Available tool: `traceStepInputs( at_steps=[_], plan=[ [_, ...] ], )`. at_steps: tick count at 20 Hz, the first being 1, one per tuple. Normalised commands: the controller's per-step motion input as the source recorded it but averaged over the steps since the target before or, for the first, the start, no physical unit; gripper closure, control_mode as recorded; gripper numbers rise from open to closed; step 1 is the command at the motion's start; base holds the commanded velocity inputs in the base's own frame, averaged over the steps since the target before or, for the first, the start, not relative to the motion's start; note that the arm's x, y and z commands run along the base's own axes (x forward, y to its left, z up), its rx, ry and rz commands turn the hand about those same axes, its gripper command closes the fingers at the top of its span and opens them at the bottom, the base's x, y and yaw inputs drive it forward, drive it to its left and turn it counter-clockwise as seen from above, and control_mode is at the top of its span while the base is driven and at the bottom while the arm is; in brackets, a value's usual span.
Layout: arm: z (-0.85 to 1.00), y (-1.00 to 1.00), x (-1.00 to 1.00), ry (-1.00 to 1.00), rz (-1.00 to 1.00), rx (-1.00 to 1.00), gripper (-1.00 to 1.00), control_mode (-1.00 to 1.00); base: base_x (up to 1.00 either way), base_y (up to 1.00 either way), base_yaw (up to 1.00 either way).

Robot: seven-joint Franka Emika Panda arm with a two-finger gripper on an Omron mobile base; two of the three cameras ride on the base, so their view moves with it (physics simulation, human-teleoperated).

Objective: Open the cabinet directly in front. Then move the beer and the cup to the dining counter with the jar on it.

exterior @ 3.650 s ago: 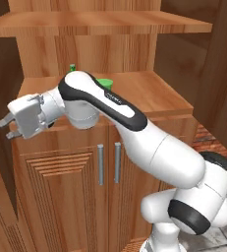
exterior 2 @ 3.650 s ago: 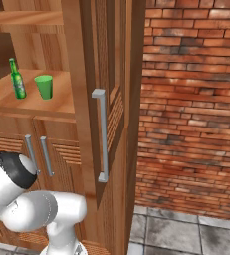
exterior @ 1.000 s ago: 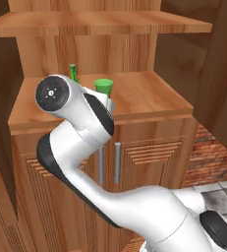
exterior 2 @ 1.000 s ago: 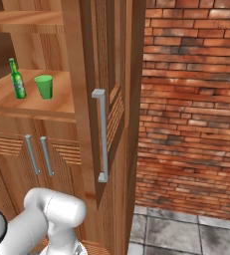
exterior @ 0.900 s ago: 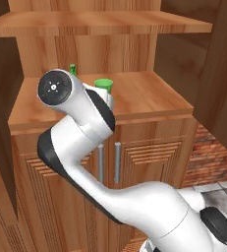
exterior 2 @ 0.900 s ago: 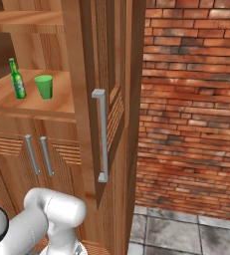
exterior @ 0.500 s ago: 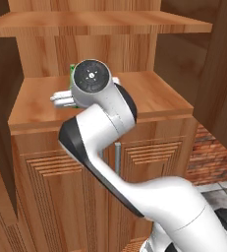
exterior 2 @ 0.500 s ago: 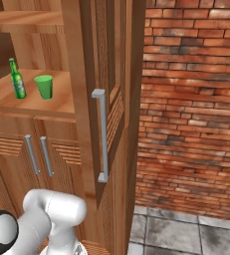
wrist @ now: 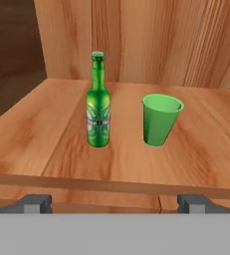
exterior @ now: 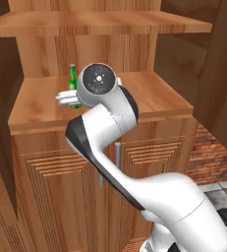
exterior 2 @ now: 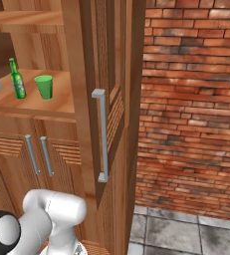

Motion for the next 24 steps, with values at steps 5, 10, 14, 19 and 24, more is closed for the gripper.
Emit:
traceStepInputs(
  at_steps=[5,10,14,19,24],
  plan=[
    [0.00,0.00,0.65,0.03,0.00,0.00,-1.00,-1.00,0.00,0.00,0.00],
    [0.00,0.00,0.62,0.03,0.00,0.00,-1.00,-1.00,0.00,0.00,0.00],
    [0.00,0.05,0.51,0.04,0.00,0.00,-1.00,-1.00,0.00,0.00,0.00],
    [0.00,0.31,0.49,0.02,0.00,0.00,-1.00,-1.00,0.00,0.00,0.00],
    [0.00,0.24,0.46,0.00,0.00,0.00,-1.00,-1.00,0.00,0.00,0.00]
  ],
)
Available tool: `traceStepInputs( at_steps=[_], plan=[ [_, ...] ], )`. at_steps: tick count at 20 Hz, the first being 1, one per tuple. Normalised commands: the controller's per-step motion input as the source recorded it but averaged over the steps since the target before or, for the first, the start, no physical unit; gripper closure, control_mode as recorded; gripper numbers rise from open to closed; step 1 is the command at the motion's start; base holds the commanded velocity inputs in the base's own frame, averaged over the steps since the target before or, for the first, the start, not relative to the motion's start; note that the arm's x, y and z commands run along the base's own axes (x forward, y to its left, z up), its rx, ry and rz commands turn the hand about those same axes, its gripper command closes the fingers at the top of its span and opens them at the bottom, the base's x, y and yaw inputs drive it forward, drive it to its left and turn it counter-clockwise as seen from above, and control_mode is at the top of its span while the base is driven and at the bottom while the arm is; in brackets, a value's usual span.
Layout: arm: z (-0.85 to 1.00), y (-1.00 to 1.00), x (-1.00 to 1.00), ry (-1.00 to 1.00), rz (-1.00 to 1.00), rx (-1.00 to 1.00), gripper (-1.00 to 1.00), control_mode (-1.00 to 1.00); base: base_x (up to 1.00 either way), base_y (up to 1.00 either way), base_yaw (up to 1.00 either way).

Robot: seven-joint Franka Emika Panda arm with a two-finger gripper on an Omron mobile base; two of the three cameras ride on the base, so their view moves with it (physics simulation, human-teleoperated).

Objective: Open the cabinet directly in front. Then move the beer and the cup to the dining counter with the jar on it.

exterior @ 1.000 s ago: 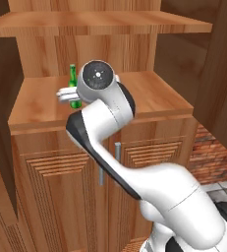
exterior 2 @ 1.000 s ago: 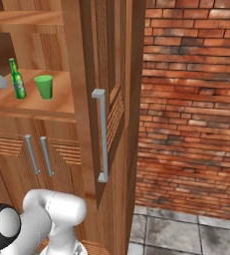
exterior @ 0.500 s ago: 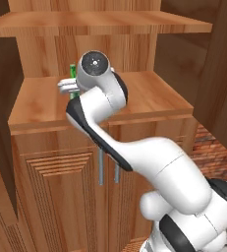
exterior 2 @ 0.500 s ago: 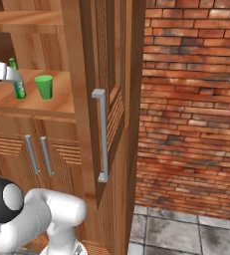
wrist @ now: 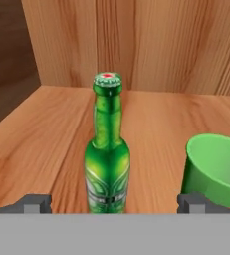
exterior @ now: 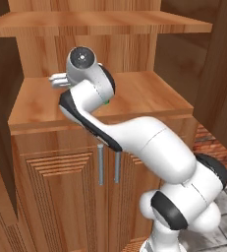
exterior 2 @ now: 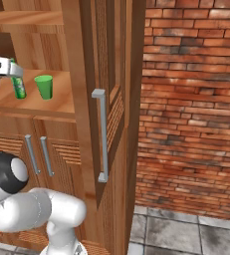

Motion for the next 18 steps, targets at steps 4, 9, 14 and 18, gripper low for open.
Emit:
traceStepInputs(
  at_steps=[4,9,14,18],
  plan=[
    [0.00,0.10,0.32,0.00,0.00,-0.02,-1.00,-1.00,0.00,0.00,0.00],
    [0.00,0.09,0.22,0.00,0.00,-0.03,-1.00,-1.00,0.00,0.00,0.00],
    [0.00,0.04,0.06,0.00,0.00,-0.03,-1.00,-1.00,0.00,0.00,0.00],
    [0.00,0.00,0.13,-0.01,0.00,-0.03,-1.00,-1.00,0.00,0.00,0.00]
  ],
)
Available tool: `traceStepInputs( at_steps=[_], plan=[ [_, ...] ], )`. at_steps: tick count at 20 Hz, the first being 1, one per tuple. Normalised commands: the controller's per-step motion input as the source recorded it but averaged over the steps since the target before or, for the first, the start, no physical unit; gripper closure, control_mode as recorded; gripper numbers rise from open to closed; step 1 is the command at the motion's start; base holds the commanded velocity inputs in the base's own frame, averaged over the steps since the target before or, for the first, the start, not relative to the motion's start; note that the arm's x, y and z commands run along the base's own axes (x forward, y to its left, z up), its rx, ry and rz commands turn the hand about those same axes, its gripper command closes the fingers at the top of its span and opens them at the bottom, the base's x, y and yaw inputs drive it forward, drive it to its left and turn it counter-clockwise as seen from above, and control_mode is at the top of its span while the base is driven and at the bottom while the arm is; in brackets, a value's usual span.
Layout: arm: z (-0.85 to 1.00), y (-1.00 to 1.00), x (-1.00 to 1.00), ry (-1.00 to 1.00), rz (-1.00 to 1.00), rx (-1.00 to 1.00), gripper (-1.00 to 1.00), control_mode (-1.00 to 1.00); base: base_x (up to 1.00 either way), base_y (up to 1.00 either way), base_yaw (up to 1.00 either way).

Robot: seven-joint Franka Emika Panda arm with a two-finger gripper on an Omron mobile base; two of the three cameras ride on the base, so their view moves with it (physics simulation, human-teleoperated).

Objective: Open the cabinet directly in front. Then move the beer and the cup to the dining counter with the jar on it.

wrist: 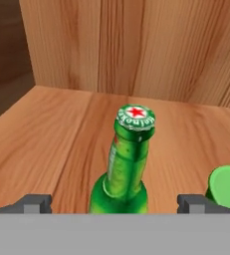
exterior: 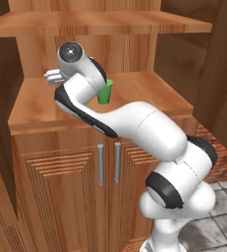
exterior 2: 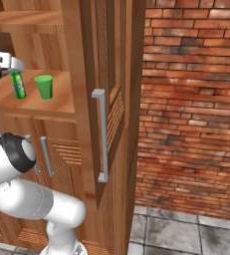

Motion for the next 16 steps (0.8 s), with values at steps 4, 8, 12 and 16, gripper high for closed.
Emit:
traceStepInputs(
  at_steps=[4,8,12,16],
  plan=[
    [-0.03,0.00,0.18,-0.04,0.00,-0.03,-1.00,-1.00,0.00,0.00,0.00],
    [-0.03,0.00,0.08,-0.06,0.00,0.00,-1.00,-1.00,0.00,0.00,0.00],
    [0.00,0.00,0.05,-0.02,0.00,0.00,-1.00,-1.00,0.00,0.00,0.00],
    [0.00,0.00,0.01,-0.03,0.00,0.00,-1.00,-1.00,0.00,0.00,0.00]
  ],
)
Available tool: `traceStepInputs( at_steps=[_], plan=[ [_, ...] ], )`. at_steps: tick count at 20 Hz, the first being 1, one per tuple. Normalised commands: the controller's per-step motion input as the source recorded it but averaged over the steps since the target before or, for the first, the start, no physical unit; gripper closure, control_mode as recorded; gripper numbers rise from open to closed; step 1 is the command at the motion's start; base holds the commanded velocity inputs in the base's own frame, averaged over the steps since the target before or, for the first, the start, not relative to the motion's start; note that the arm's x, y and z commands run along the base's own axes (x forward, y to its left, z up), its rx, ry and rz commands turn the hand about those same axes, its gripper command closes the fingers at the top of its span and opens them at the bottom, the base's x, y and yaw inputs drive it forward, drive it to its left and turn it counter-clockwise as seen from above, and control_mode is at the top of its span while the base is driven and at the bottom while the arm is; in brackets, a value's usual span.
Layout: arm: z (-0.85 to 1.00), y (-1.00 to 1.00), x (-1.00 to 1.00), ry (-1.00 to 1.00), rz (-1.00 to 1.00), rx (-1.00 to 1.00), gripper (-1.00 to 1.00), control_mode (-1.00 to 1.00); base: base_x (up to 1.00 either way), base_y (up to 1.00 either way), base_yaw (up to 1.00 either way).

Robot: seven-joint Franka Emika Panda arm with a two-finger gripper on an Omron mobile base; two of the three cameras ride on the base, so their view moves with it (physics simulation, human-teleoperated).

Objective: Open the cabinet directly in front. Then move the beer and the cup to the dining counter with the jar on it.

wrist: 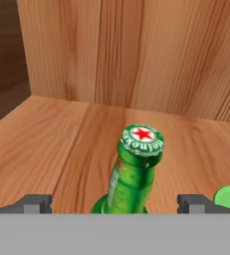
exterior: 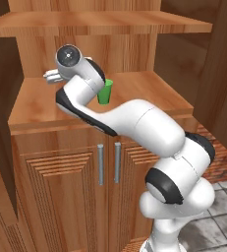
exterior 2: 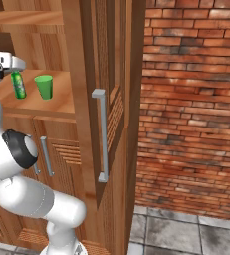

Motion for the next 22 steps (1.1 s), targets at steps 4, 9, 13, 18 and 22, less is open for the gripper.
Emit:
traceStepInputs(
  at_steps=[4,9,13,18,22],
  plan=[
    [0.00,0.00,0.02,-0.06,0.00,0.00,-1.00,-1.00,0.00,0.00,0.00],
    [-0.06,0.00,0.08,-0.03,0.00,-0.01,-1.00,-1.00,0.00,0.00,0.00],
    [-0.02,0.00,0.02,-0.01,0.00,0.00,-1.00,-1.00,0.00,0.00,0.00],
    [0.00,0.00,0.02,0.00,0.00,0.00,-1.00,-1.00,0.00,0.00,0.00],
    [0.00,0.00,0.10,0.00,0.00,0.00,-1.00,-1.00,0.00,0.00,0.00]
  ],
)
